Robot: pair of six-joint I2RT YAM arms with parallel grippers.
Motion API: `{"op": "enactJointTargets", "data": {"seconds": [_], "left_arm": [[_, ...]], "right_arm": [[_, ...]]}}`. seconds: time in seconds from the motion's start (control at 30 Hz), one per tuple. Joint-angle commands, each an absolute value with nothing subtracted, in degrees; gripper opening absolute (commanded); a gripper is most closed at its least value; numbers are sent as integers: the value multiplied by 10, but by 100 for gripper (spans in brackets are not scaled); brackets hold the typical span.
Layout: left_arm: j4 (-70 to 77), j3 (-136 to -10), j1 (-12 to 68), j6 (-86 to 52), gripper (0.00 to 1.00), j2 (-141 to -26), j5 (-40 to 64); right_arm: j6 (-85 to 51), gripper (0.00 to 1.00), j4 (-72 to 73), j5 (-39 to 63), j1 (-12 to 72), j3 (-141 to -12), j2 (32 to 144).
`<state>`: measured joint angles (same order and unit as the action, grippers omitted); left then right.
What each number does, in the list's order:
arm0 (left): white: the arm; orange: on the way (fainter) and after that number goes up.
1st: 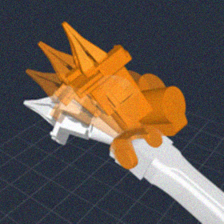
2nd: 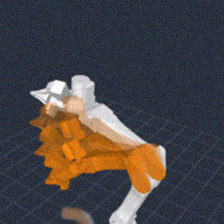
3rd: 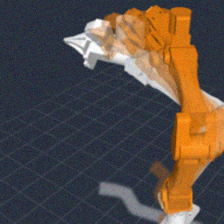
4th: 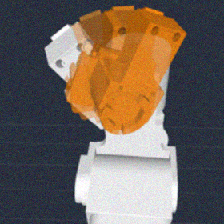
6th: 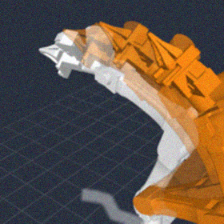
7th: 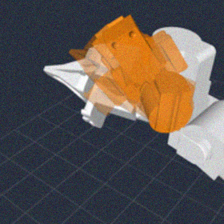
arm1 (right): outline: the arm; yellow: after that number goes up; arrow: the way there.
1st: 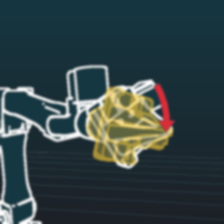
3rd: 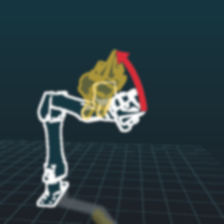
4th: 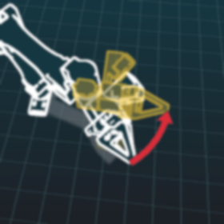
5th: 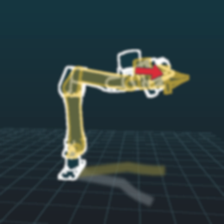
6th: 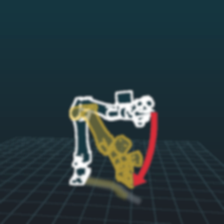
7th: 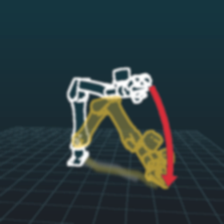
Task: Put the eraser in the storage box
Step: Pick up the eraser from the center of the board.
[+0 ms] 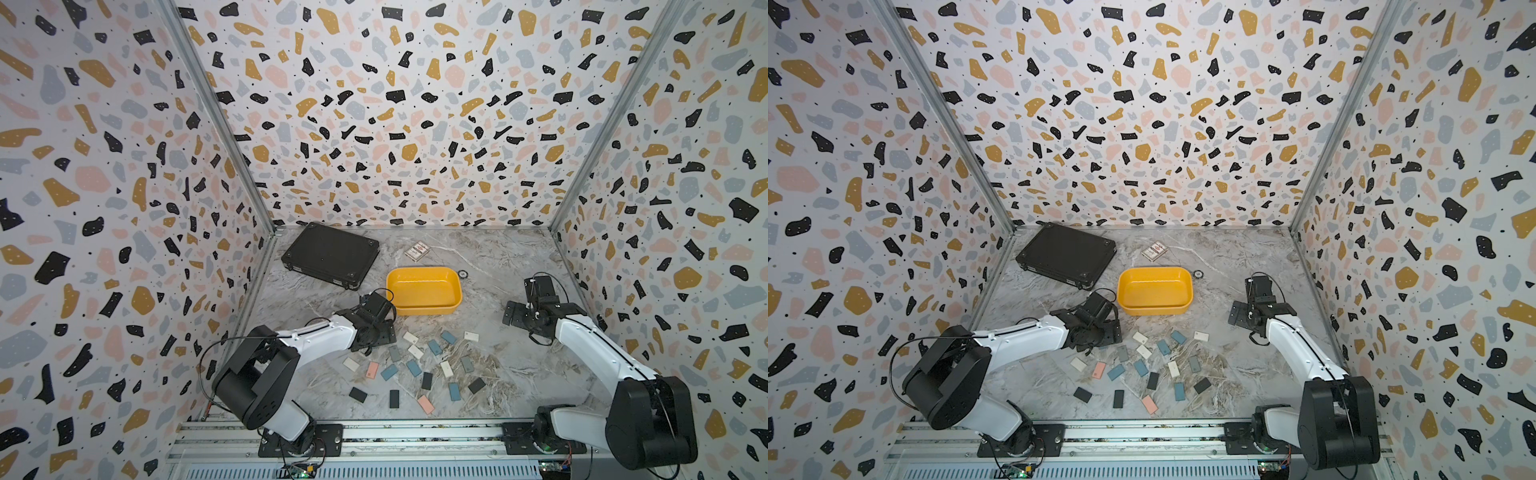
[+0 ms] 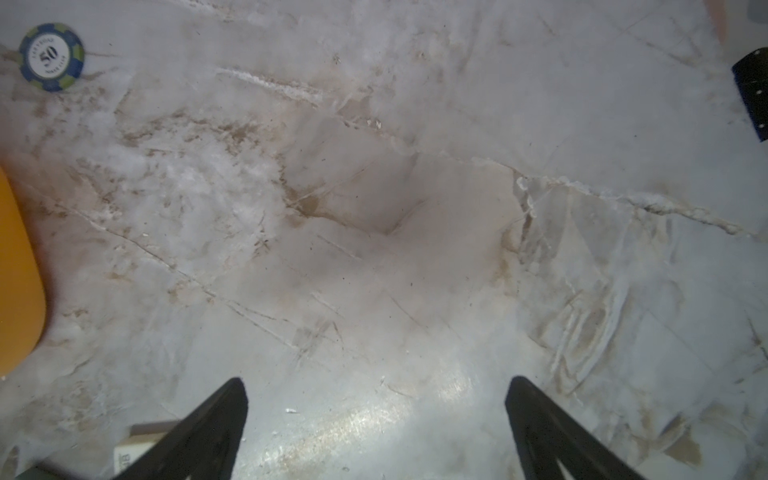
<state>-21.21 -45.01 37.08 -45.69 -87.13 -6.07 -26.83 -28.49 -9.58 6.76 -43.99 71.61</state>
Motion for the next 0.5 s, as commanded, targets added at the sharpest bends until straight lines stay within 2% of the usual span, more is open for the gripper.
{"op": "enactJointTargets", "data": {"seconds": [0.0,0.47], "left_arm": [[-269,-455,381,-437,92,-848,-109],[-242,-442,385,-458,85,-872,-85]], "right_arm": [[-273,100,-281,-87,70,-437,719],[-273,99,-270,-82,70,-432,729]]}}
